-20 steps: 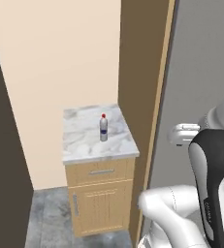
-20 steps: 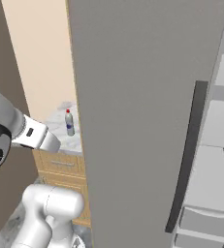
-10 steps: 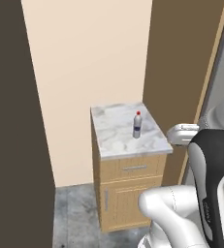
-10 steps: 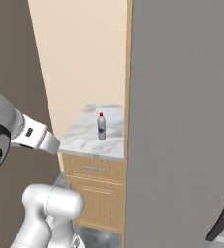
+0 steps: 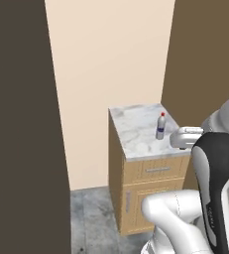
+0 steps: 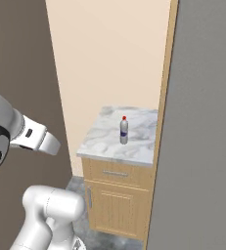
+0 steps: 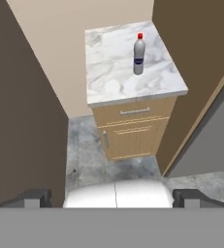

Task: Take the bottled waters from the counter and place them in the freezer to freeze. Close the freezer door after placing the bottles.

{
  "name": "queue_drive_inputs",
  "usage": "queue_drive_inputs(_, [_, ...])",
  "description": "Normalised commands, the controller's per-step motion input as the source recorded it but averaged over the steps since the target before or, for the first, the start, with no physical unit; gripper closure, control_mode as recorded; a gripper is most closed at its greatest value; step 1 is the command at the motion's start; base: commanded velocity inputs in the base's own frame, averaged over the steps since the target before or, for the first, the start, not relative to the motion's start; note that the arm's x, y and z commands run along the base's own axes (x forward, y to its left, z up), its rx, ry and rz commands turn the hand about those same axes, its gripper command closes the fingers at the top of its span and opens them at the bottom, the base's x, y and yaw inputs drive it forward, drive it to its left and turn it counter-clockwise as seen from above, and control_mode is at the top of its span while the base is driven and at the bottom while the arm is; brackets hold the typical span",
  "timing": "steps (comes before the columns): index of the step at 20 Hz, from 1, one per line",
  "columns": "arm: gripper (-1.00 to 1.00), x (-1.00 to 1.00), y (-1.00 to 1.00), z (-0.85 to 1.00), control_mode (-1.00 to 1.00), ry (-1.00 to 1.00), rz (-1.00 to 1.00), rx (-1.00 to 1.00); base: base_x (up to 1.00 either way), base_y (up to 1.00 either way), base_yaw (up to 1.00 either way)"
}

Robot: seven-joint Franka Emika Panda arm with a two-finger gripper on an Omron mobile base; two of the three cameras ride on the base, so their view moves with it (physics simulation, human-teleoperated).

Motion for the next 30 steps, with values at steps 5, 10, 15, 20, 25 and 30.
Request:
queue_drive_inputs(5, [-1.00,0.00,0.00,0.00,1.00,0.00,0.00,0.00,0.18,0.37,-0.07])
queue_drive_inputs(10, [-1.00,0.00,0.00,0.00,1.00,0.00,0.00,0.00,0.28,0.36,-0.06])
queue_drive_inputs(15, [-1.00,0.00,0.00,0.00,1.00,0.00,0.00,0.00,0.27,0.37,-0.05])
queue_drive_inputs(20, [-1.00,0.00,0.00,0.00,1.00,0.00,0.00,0.00,0.30,0.24,-0.03])
queue_drive_inputs(25, [-1.00,0.00,0.00,0.00,1.00,0.00,0.00,0.00,0.41,0.17,-0.01])
queue_drive_inputs(30, [-1.00,0.00,0.00,0.00,1.00,0.00,0.00,0.00,0.42,0.18,0.00])
